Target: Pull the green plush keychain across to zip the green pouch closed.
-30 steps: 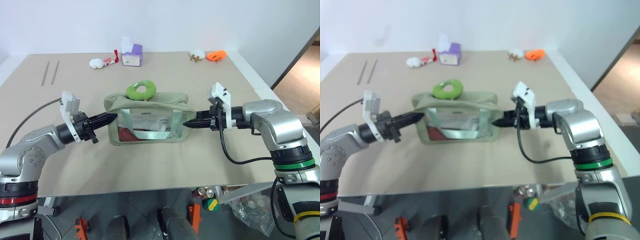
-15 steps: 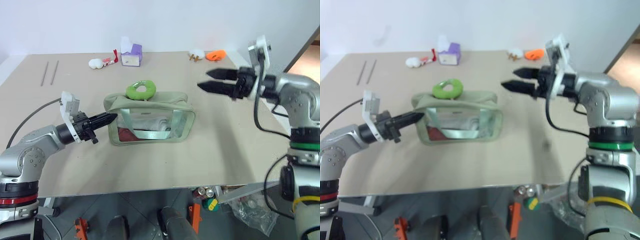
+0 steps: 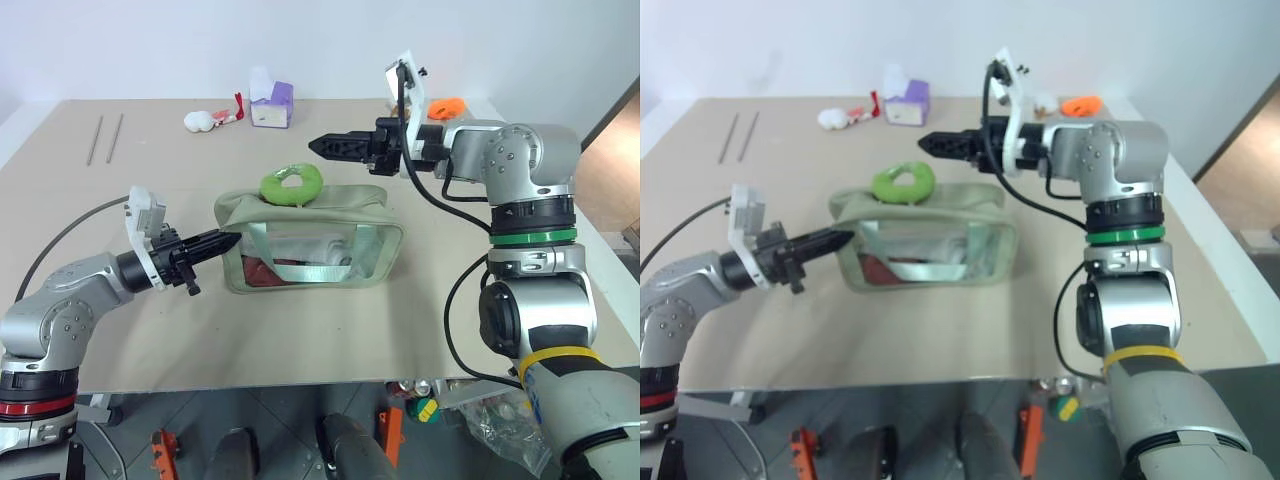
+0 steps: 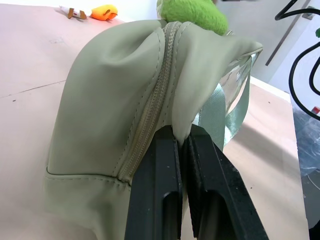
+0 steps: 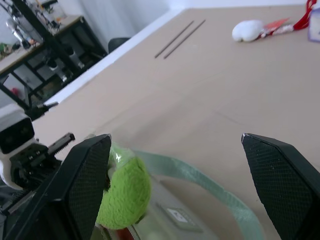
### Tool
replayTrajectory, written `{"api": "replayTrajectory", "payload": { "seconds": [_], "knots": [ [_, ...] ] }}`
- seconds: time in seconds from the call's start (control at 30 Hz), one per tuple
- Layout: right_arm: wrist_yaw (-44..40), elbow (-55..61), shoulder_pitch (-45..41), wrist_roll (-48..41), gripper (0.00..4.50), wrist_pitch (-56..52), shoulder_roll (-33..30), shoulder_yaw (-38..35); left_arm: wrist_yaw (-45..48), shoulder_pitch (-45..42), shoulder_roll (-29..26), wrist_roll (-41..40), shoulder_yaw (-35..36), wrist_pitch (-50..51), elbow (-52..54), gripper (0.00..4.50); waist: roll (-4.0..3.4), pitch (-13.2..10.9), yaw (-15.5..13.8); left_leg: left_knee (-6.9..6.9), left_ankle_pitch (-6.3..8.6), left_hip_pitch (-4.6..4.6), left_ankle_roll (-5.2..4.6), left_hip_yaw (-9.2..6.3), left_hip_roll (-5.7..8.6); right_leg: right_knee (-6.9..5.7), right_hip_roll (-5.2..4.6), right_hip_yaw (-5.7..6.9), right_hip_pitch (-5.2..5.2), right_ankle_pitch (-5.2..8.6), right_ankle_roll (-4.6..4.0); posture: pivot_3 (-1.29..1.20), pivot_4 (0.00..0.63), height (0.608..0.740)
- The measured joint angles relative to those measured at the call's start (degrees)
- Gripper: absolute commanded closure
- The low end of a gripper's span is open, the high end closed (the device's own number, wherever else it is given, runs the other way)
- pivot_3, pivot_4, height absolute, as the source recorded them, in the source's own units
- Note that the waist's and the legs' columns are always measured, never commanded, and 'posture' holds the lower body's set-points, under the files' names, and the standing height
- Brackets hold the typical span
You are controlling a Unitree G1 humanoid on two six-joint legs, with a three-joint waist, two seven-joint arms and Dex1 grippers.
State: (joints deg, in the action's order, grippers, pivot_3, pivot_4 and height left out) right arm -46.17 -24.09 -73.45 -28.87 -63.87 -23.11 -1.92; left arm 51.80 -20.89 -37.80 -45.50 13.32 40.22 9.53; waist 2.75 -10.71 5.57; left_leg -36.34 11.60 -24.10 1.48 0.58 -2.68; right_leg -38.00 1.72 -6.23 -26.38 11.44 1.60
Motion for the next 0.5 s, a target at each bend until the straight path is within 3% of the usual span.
{"api": "replayTrajectory", "payload": {
  "seconds": [0.43,0.5],
  "knots": [
    [-2.75,2.73,2.23,-0.08,0.19,0.00,1.39,4.75,-0.27,0.16,0.41,-0.03,0.08,-0.07,0.11,4.50,0.00,0.00,0.02,-0.11,-0.01,0.01,0.01,-0.07,0.00,-0.03,0.01,0.06,0.04,-0.06,0.01,0.00,0.150,0.740],
    [-2.89,3.21,2.85,-0.05,0.72,0.11,1.47,5.55,-0.40,0.22,0.44,-0.06,0.10,-0.06,0.20,4.50,0.00,0.00,0.01,-0.11,-0.01,0.01,0.01,-0.07,0.00,-0.03,0.01,0.07,0.04,-0.06,0.01,0.00,0.150,0.740]
  ]
}}
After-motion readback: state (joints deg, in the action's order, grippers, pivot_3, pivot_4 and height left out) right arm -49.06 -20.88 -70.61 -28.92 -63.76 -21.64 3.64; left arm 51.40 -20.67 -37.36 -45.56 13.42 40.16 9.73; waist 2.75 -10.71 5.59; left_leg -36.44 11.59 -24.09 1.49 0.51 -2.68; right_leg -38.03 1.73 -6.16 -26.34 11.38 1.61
